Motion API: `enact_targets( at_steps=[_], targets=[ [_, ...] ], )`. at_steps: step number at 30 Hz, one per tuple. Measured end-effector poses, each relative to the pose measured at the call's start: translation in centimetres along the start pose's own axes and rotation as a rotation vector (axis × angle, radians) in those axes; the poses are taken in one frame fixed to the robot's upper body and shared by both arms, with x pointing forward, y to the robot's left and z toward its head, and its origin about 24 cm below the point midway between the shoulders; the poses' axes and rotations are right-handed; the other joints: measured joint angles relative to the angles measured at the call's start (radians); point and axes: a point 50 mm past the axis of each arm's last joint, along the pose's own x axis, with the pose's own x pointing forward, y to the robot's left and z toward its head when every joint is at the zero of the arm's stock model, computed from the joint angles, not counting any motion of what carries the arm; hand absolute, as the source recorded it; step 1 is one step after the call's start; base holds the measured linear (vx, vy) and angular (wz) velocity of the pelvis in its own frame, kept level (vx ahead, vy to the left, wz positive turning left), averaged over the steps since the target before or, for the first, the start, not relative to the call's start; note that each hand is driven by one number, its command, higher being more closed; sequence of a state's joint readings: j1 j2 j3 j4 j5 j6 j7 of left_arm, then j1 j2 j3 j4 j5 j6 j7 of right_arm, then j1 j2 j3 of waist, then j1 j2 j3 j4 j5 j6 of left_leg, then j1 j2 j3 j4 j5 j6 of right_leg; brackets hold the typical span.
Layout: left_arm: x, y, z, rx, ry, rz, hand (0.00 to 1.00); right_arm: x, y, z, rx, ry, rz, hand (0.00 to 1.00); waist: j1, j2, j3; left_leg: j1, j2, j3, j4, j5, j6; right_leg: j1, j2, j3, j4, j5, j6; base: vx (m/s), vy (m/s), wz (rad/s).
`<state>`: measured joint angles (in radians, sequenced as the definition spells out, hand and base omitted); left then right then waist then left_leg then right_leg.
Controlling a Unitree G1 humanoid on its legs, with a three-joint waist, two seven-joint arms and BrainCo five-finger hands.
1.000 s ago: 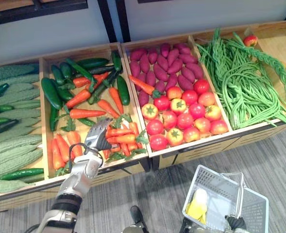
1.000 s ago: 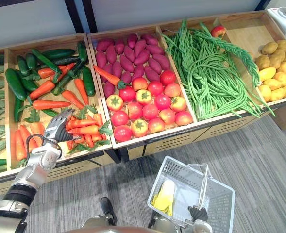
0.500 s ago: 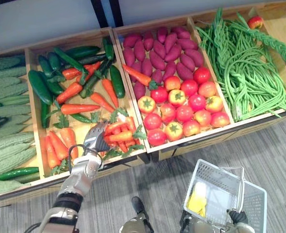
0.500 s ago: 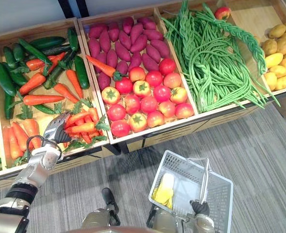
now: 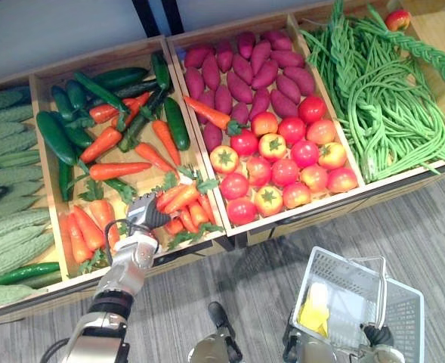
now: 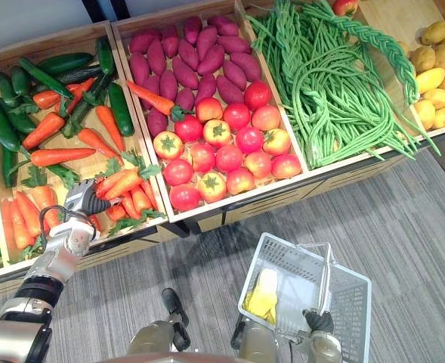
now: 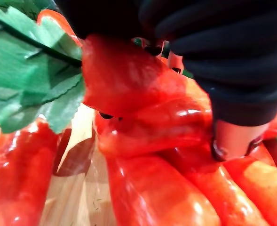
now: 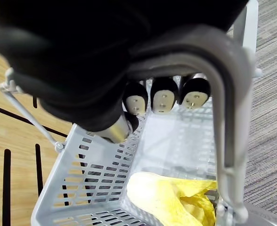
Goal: Pick vegetable in the basket
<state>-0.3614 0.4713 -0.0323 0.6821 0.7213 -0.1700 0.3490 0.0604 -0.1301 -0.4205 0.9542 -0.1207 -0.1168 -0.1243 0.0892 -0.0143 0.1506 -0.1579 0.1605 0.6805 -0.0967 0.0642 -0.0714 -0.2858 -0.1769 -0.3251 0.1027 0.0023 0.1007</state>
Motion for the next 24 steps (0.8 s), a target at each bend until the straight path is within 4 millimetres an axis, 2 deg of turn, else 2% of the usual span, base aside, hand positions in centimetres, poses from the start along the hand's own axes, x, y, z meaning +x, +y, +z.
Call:
enact_targets(
  at_steps=[11,14,19,24],
  targets=[
    [0.4,0.5,-0.6,0.007,0.060,0.020,1.00,0.1,0.0,0.3,-0.033,-0.014,0.012,1.00,-0.004,-0.002,0.001,0.007,0.001,0.003,0.003,-0.001,-0.001,0.005,0.001,0.004,0.003,0.000,0.000,0.03,-0.033,-0.01],
    [0.9,2.0,-0.8,-0.010,0.088,0.091,1.00,-0.1,-0.1,-0.2,-0.051,-0.004,0.010,1.00,-0.007,-0.004,0.002,0.012,0.012,-0.006,0.048,-0.008,0.001,0.034,-0.003,-0.002,0.003,0.000,0.000,0.05,-0.045,0.10],
    [1.1,7.2,1.2,-0.054,0.001,0.367,1.00,-0.2,-0.4,-0.5,-0.049,0.005,-0.001,1.00,-0.003,0.000,0.000,0.040,0.016,-0.022,0.055,-0.009,0.001,0.074,-0.002,-0.018,0.003,-0.003,-0.004,-0.01,-0.031,0.09],
    [0.1,8.7,2.5,-0.059,-0.073,0.451,1.00,-0.4,-1.2,-1.3,-0.023,0.035,-0.031,1.00,-0.004,0.004,-0.007,0.065,0.004,-0.033,0.038,-0.007,0.002,0.102,-0.006,-0.023,-0.008,-0.005,-0.006,-0.05,-0.012,0.05]
  ],
)
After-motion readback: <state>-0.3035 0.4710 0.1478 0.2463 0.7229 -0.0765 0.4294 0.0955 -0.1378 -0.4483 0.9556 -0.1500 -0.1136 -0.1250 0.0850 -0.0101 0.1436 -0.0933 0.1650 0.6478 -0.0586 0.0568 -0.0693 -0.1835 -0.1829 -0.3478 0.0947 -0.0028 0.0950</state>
